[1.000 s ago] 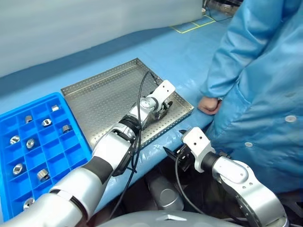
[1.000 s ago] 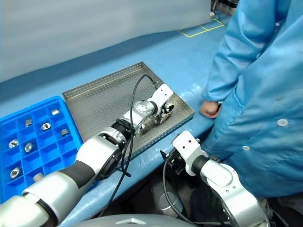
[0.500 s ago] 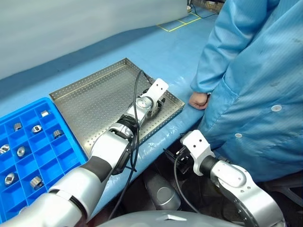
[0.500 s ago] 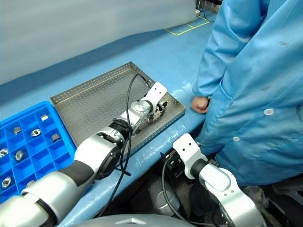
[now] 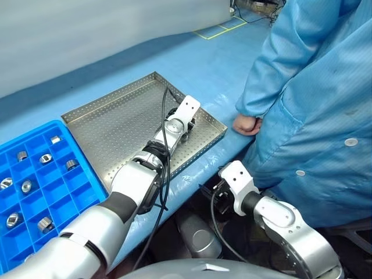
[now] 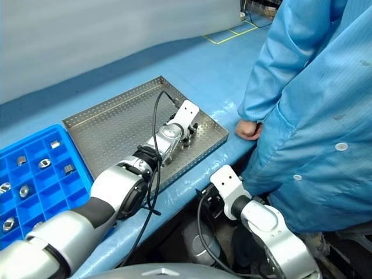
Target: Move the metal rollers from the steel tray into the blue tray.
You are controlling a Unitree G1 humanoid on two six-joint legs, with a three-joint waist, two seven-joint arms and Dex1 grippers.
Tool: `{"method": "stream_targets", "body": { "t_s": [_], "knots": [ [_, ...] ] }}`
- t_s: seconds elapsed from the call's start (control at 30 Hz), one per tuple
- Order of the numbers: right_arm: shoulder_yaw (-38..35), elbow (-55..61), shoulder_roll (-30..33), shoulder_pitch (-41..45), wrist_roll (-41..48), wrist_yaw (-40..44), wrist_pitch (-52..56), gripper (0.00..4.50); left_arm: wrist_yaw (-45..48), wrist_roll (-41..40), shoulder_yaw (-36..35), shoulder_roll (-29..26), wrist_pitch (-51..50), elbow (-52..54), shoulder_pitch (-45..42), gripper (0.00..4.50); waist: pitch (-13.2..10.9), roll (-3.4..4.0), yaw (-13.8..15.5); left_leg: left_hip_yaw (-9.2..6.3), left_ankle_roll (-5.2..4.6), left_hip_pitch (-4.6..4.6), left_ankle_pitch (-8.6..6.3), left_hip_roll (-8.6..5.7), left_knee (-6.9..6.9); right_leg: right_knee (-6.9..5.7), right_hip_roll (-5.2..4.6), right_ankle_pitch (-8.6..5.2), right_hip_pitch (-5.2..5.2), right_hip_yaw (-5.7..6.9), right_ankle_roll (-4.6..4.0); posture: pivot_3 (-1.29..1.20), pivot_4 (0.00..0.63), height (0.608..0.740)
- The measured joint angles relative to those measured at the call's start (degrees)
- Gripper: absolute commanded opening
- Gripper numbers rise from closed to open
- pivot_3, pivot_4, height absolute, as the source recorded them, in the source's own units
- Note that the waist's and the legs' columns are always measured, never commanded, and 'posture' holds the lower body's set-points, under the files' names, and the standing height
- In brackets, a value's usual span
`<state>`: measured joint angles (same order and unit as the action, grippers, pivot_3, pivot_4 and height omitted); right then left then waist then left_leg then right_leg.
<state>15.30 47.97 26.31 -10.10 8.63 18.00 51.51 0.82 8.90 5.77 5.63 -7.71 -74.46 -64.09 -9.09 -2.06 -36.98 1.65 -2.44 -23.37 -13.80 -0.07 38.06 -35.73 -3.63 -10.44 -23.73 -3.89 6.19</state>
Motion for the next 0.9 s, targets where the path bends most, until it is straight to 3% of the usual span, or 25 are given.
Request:
{"method": "stream_targets", "body": {
  "t_s": [0.1,0.2,0.27,0.77,0.9],
  "knots": [
    [0.02,0.01,0.04,-0.46,-0.28,-0.57,-0.01,4.50,-0.57,0.04,-0.69,0.12,-0.87,0.00,0.01,3.13,0.01,-0.01,0.00,-0.04,0.01,0.03,-0.02,-0.09,0.00,0.00,-0.09,-0.03,0.06,0.03,0.05,-0.67,0.150,0.740],
    [0.00,0.03,0.13,-0.47,-0.36,-0.79,-0.01,4.50,-0.56,-0.03,-1.09,1.00,-1.98,-0.03,0.06,2.07,0.01,-0.01,0.04,-0.14,-0.07,0.00,-0.03,-0.30,-0.01,-0.01,-0.28,-0.11,0.08,0.09,0.19,-0.67,0.150,0.740],
    [0.01,0.08,0.13,-0.45,-0.40,-0.85,-0.01,4.50,0.25,0.05,-0.98,1.68,-2.10,0.00,0.03,1.66,0.02,-0.02,-0.07,-0.13,-0.20,0.01,-0.09,-0.43,0.00,-0.01,-0.42,-0.17,0.12,0.09,0.28,-0.67,0.150,0.740],
    [0.66,-0.31,0.21,1.62,-0.49,-0.54,-0.09,4.50,4.16,-1.79,-4.06,1.34,0.32,0.08,0.34,1.66,0.01,-0.07,-1.55,-0.06,-0.35,-0.02,-0.08,-0.59,0.06,0.00,-0.66,-0.14,0.16,0.13,0.46,-0.64,0.150,0.740],
    [-0.44,-0.46,-2.58,2.84,0.71,-0.51,-1.64,4.50,8.58,-4.74,-6.24,0.35,1.82,0.77,0.32,1.66,-0.01,-0.10,-1.58,-0.03,-0.36,-0.03,-0.08,-0.59,0.05,-0.02,-0.66,-0.13,0.11,0.10,0.47,-0.59,0.150,0.740]
  ]
}}
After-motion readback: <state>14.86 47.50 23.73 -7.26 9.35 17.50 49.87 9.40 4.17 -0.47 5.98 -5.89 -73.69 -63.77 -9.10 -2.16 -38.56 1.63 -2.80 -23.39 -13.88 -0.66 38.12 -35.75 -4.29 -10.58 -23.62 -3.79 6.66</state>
